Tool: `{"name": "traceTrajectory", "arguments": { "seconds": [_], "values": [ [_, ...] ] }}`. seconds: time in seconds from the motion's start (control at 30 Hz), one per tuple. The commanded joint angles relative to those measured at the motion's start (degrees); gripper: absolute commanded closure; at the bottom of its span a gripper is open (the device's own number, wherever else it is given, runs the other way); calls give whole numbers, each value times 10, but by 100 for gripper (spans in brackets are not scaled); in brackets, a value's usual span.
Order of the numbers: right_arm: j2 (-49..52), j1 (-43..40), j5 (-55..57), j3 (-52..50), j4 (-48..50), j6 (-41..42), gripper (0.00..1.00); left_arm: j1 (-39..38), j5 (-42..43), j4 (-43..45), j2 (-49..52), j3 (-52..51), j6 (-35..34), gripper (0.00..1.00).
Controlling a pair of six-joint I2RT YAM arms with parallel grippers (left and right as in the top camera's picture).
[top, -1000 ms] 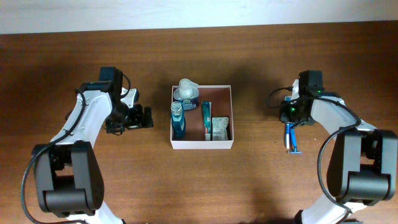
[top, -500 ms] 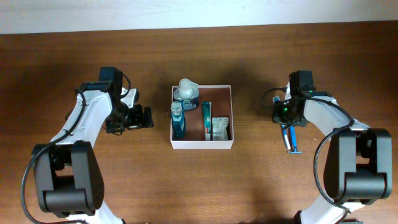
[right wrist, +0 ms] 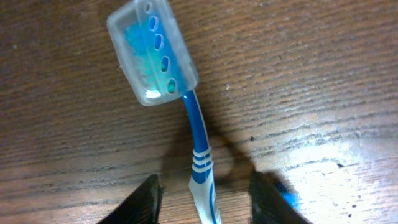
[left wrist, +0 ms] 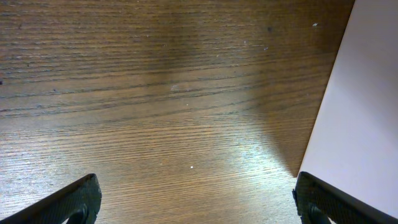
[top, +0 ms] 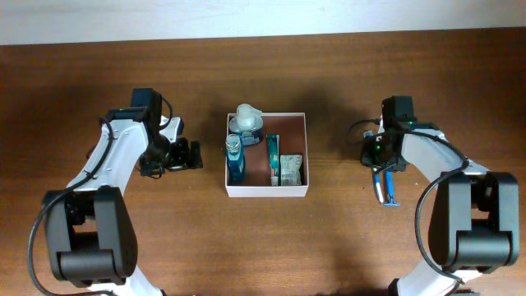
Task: Pack container
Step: 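Lower right gripper onto the capped blue toothbrush and grasp it, then lift the toothbrush and carry it over the box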
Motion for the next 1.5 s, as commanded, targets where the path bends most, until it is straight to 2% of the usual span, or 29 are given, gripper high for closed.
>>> {"name": "traceTrajectory", "arguments": {
  "seconds": [0.0,0.1,0.17,0.2,0.5,0.73,0.93,1.17,1.47],
  "values": [
    [16,2,16,-33,-3,-1,59,2,0,0,-2,-2,-2,1],
    [16,2,16,-34,-3,-2,75,2,0,0,-2,-2,-2,1],
    [16,2,16,-34,-3,-1,94,2,0,0,-2,-2,-2,1],
    [16,2,15,-34,-3,-1,96,2,0,0,-2,-2,-2,1],
    [10,2,14,-14,-57,1,96,2,0,0,-2,-2,-2,1],
    [-18,15,-52,99,-168,1,96,2,0,0,-2,-2,-2,1],
    [-30,65,-63,178,-232,13,96,2,0,0,-2,-2,-2,1],
    [-31,145,-67,213,-245,52,96,2,0,0,-2,-2,-2,1],
    [-32,193,-110,232,-239,79,96,2,0,0,-2,-2,-2,1]
  ]
}}
